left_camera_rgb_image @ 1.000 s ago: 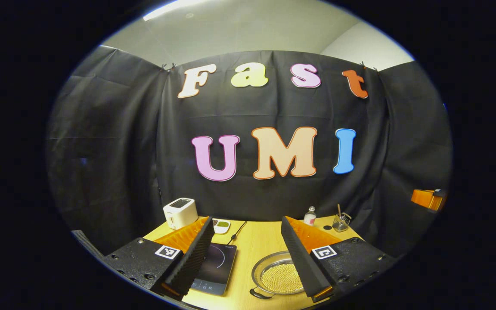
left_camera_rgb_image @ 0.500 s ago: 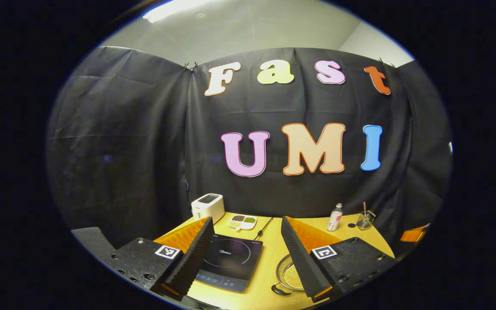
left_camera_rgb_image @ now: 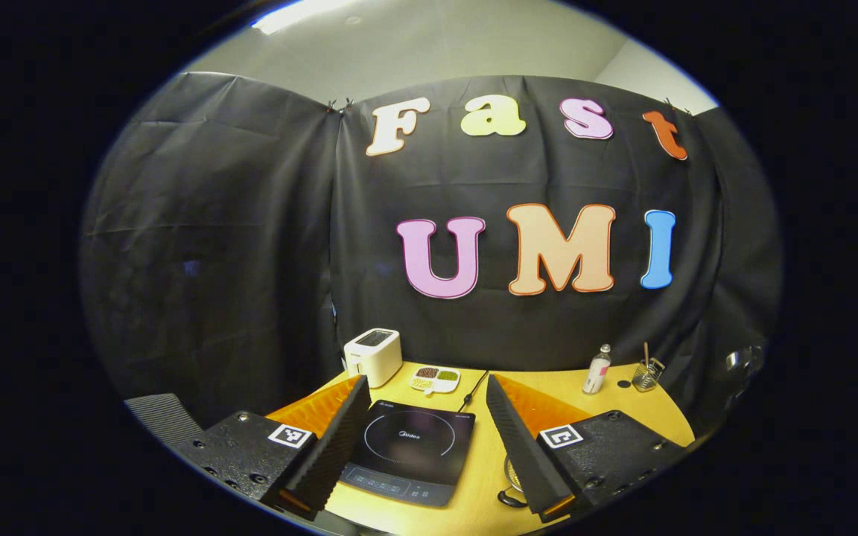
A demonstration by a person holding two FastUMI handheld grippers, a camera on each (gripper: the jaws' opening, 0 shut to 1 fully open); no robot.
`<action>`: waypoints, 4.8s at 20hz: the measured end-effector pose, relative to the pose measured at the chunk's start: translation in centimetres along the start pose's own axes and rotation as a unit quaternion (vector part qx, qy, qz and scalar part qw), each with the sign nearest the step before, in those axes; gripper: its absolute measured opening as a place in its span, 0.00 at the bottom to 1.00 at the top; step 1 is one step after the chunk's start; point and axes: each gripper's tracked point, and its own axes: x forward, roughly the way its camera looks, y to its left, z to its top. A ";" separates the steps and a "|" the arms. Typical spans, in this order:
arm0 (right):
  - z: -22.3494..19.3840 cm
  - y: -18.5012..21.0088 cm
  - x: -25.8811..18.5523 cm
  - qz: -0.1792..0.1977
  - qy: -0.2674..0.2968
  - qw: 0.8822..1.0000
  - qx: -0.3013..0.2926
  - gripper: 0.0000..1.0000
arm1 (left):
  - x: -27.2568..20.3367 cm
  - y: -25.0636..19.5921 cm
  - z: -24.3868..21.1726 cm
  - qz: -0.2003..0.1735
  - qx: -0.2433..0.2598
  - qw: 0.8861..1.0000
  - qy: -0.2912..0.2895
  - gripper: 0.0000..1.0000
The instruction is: First push the handle of the pot to place it horizontally, then grasp the pot with both hands and set it on the induction cooktop.
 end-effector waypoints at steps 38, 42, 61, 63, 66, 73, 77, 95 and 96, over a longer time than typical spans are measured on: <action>-1.7 18.0 13.3 -0.052 0.085 0.993 0.060 0.03 | 10.8 12.5 -6.0 -0.092 0.036 0.994 0.056 0.95; -0.4 19.9 14.4 -0.044 0.070 0.994 0.075 0.03 | 10.9 13.1 -6.2 -0.097 0.042 0.993 0.058 0.94; 5.1 24.9 18.1 -0.027 0.008 0.980 0.199 0.03 | 10.5 13.7 -10.4 -0.112 -0.011 0.989 0.100 0.95; 5.1 25.1 18.1 -0.027 0.007 0.981 0.193 0.03 | 10.5 13.9 -10.5 -0.111 -0.012 0.989 0.100 0.92; 4.9 25.0 17.1 -0.019 0.009 0.984 0.179 0.03 | 10.6 13.9 -10.8 -0.115 -0.014 0.988 0.104 0.95; 3.4 22.5 12.4 -0.014 -0.006 0.988 0.151 0.36 | 10.7 11.5 -11.9 -0.152 -0.019 0.981 0.120 0.95; 2.6 19.0 9.4 -0.036 -0.013 0.988 0.149 0.98 | 10.6 9.2 -13.0 -0.180 -0.022 0.973 0.143 0.95; 8.1 0.5 7.3 -0.007 0.027 0.994 0.104 1.00 | 11.1 -7.5 -20.6 -0.256 -0.110 0.907 0.316 0.96; 8.5 -0.5 7.9 0.002 0.034 0.995 0.099 1.00 | 11.2 -8.1 -21.5 -0.253 -0.120 0.900 0.334 0.96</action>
